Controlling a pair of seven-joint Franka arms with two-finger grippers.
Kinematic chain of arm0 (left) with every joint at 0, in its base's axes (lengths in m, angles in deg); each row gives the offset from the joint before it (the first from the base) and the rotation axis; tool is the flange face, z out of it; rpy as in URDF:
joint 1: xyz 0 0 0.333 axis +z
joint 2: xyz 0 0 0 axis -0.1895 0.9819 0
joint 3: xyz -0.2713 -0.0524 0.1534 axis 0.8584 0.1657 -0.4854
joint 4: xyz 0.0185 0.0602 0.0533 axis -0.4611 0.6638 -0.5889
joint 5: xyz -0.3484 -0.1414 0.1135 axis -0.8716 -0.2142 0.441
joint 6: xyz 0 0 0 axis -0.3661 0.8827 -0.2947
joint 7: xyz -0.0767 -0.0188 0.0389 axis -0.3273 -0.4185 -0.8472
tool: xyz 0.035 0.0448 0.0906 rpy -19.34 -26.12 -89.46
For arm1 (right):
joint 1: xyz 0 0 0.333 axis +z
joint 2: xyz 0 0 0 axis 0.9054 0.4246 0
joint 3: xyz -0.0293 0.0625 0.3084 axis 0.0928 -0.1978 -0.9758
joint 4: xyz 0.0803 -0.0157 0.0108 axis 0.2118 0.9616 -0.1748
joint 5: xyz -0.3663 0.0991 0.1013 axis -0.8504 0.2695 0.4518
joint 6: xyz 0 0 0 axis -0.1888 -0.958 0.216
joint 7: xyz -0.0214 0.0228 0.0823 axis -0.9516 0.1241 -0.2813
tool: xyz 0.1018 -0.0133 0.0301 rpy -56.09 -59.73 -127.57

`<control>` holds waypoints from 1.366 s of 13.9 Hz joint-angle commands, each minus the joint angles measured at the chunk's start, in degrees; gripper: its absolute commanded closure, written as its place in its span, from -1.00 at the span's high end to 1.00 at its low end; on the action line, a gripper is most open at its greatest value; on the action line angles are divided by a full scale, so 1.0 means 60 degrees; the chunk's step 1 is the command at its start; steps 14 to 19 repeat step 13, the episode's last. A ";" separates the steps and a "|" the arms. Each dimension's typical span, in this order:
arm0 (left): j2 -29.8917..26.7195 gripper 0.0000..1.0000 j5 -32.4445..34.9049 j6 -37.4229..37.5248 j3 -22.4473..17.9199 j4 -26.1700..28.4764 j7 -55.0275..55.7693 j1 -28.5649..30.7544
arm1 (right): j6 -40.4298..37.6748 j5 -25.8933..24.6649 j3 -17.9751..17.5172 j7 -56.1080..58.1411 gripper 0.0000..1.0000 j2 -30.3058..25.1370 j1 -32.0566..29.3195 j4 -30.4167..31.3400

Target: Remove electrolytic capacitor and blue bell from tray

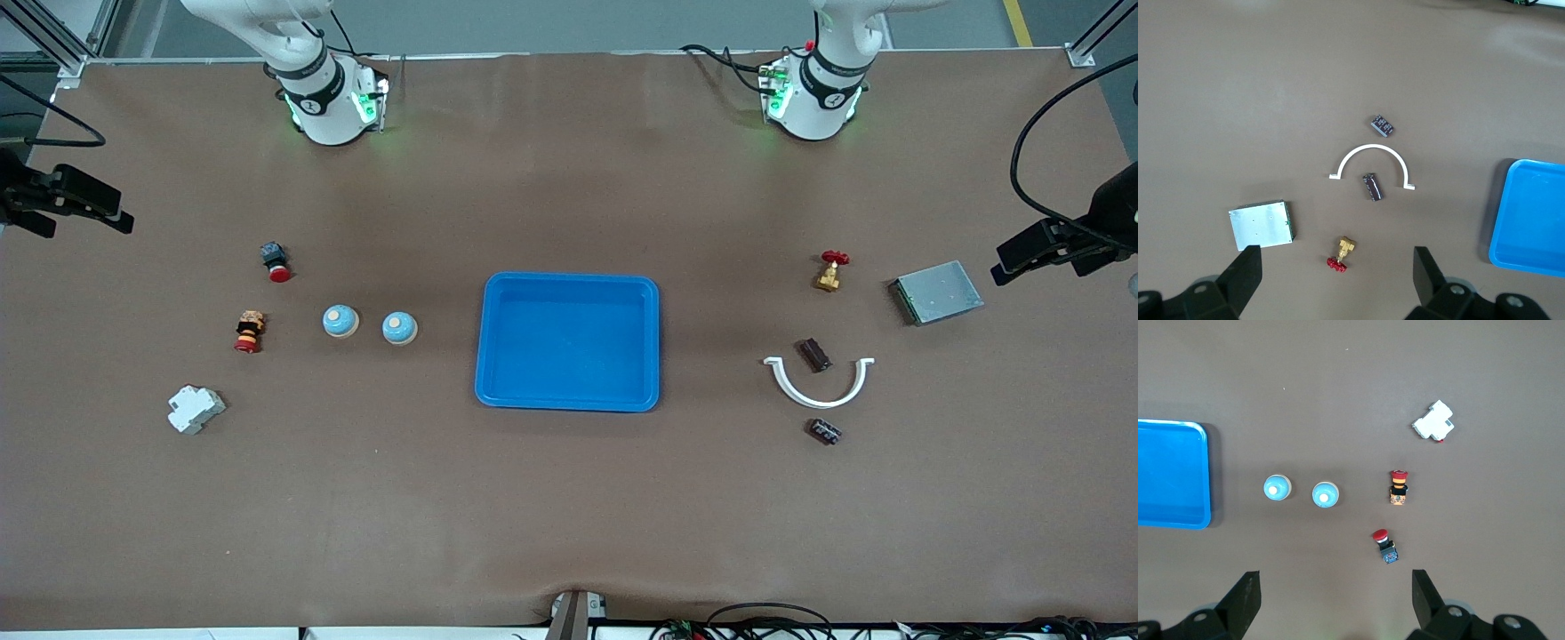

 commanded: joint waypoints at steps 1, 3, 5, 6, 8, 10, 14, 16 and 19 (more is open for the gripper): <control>-0.0056 1.00 -0.0138 -0.0053 0.0023 0.0007 -0.0177 0.0037 | -0.0028 -0.0190 0.0023 0.0075 1.00 -0.0011 0.0096 0.0019; -0.0056 1.00 -0.0123 -0.0053 0.0023 0.0007 -0.0177 0.0037 | -0.0028 -0.0190 0.0038 0.0075 1.00 -0.0011 0.0067 0.0019; -0.0056 1.00 -0.0123 -0.0053 0.0023 0.0007 -0.0177 0.0037 | -0.0028 -0.0190 0.0038 0.0075 1.00 -0.0040 0.0038 0.0019; -0.0056 1.00 -0.0123 -0.0053 0.0023 0.0007 -0.0177 0.0037 | -0.0043 -0.0190 0.0038 0.0075 1.00 -0.0040 0.0038 0.0019; -0.0056 1.00 -0.0123 -0.0053 0.0023 0.0007 -0.0177 0.0037 | -0.0058 -0.0190 0.0052 0.0046 1.00 -0.0040 0.0038 0.0078; -0.0056 1.00 -0.0123 -0.0053 0.0023 0.0007 -0.0177 0.0037 | 0.0044 -0.0190 0.0052 0.0031 1.00 -0.0098 0.0038 0.0340; -0.0056 1.00 -0.0123 -0.0053 0.0023 0.0022 -0.0177 0.0037 | 0.0074 -0.0117 0.0052 -0.0056 1.00 -0.0099 0.0023 0.0356; -0.0056 1.00 -0.0123 -0.0053 0.0023 0.0022 -0.0177 0.0037 | 0.0074 -0.0117 0.0052 -0.0056 1.00 -0.0099 0.0023 0.0356; -0.0056 1.00 -0.0123 -0.0053 0.0023 0.0022 -0.0177 0.0037 | 0.0074 -0.0117 0.0052 -0.0056 1.00 -0.0099 0.0023 0.0356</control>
